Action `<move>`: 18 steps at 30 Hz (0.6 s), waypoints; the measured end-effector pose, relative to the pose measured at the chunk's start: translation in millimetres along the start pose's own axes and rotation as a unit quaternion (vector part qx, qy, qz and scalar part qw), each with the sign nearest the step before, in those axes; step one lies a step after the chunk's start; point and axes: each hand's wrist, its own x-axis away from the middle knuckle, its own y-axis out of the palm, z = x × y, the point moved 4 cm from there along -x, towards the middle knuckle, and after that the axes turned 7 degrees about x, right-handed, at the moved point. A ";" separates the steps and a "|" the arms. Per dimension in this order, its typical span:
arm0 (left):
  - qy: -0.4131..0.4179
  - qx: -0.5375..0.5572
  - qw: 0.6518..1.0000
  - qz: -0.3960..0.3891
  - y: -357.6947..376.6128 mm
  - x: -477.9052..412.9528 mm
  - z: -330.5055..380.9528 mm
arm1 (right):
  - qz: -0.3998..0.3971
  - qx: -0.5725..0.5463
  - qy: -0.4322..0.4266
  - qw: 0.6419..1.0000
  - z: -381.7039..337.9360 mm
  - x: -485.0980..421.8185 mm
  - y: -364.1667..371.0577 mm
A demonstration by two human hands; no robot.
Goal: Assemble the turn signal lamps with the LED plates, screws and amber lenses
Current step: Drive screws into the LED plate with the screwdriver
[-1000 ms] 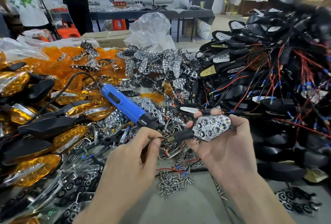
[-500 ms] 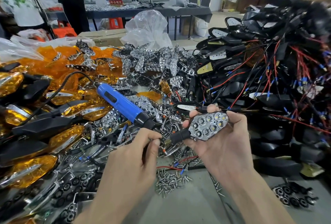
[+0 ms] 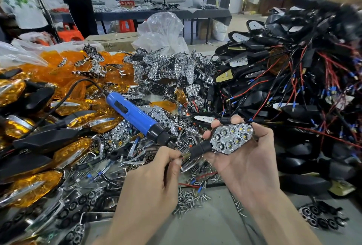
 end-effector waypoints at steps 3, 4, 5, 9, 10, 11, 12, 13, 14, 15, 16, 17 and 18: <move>0.000 -0.019 1.000 0.003 0.5 0.8 0.2 | -0.002 -0.008 0.001 1.000 0.7 -0.6 -0.1; -0.001 -0.022 1.000 0.005 0.4 0.5 0.3 | -0.004 -0.008 0.000 1.000 0.4 -0.5 -0.1; -0.002 -0.024 1.000 0.008 0.1 0.0 0.5 | -0.005 -0.007 -0.003 1.000 -0.2 -0.3 0.1; -0.001 -0.039 0.999 0.019 -2.6 -1.6 0.5 | -0.012 0.023 -0.009 1.000 -2.3 0.1 0.0; 0.001 -0.045 0.999 0.021 -3.1 -1.9 0.5 | -0.017 0.029 -0.010 0.999 -2.7 0.1 0.5; 0.004 -0.049 0.999 0.022 -3.4 -2.0 0.5 | -0.019 0.034 -0.012 0.999 -3.1 0.0 1.0; 0.006 -0.052 0.998 0.022 -3.5 -2.0 0.7 | -0.019 0.039 -0.015 0.999 -3.7 0.1 1.3; 0.008 -0.055 0.998 0.023 -3.2 -2.0 1.2 | -0.015 0.043 -0.017 0.999 -4.2 0.1 1.3; 0.011 -0.059 0.998 0.023 -2.9 -1.8 1.7 | -0.009 0.045 -0.018 0.999 -4.5 -0.1 1.5; 0.015 -0.063 0.998 0.024 -2.8 -1.7 2.4 | -0.001 0.046 -0.018 0.999 -4.7 0.0 2.3; 0.018 -0.067 0.997 0.025 -2.9 -1.7 2.8 | 0.008 0.049 -0.018 0.999 -4.7 0.4 3.3; 0.019 -0.068 0.997 0.027 -3.2 -1.8 2.9 | 0.013 0.057 -0.020 0.998 -4.7 0.8 5.6; 0.018 -0.068 0.997 0.030 -3.5 -1.9 2.9 | 0.014 0.073 -0.026 0.997 -4.5 1.3 7.7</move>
